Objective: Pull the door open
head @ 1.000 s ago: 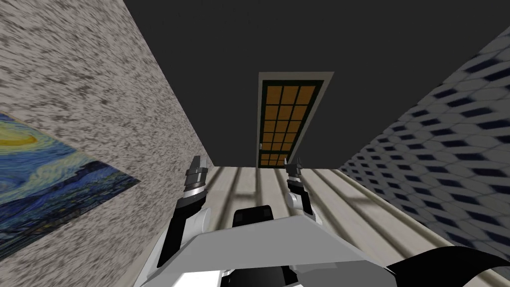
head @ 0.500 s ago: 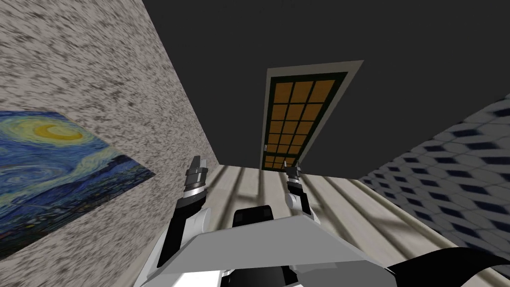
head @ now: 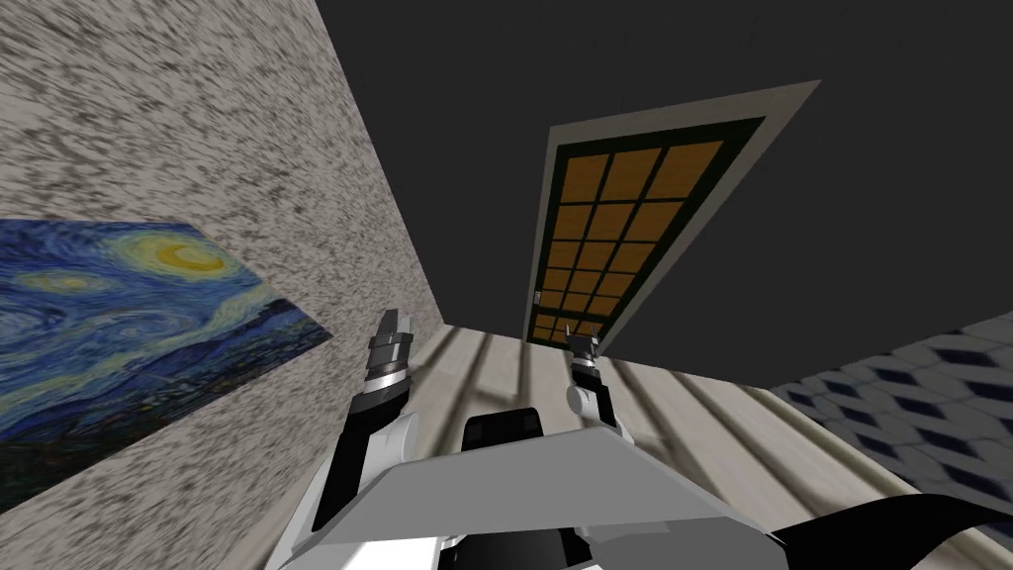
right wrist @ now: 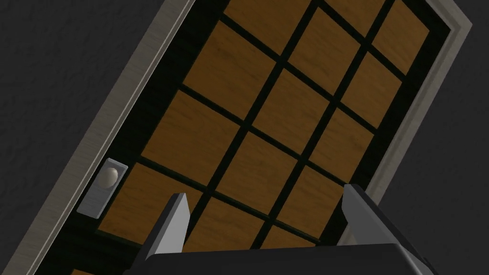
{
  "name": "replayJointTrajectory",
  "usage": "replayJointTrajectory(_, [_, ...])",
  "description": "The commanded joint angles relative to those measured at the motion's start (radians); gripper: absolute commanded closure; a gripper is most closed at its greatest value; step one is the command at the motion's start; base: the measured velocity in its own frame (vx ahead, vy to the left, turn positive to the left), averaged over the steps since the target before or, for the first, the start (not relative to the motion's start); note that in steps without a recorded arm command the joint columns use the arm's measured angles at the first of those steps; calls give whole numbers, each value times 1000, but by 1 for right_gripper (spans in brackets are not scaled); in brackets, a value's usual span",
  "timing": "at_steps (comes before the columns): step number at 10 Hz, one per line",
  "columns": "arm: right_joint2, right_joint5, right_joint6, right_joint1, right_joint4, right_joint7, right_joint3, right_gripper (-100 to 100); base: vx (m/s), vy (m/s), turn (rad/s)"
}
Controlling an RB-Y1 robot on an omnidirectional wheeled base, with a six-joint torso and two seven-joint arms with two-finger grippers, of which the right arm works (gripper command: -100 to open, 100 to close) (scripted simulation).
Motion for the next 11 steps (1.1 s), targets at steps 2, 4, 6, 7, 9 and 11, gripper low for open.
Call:
replayJointTrajectory(2, [-7,-41,-21,-16,72,-59,-2,-100,97,-21,213])
replayJointTrajectory(4, [-14,-73,-36,-29,127,-103,-5,-100,92,-35,182])
replayJointTrajectory(6, [-20,-104,-52,-41,182,-147,-7,-100,101,-41,190])
replayJointTrajectory(7, [-23,-120,-59,-47,208,-168,-9,-100,102,-38,200])
replayJointTrajectory(9, [-29,-151,-74,-60,260,-211,-11,-100,93,-42,177])
replayJointTrajectory(11, [-35,-180,-89,-72,311,-253,-14,-100,93,-48,211])
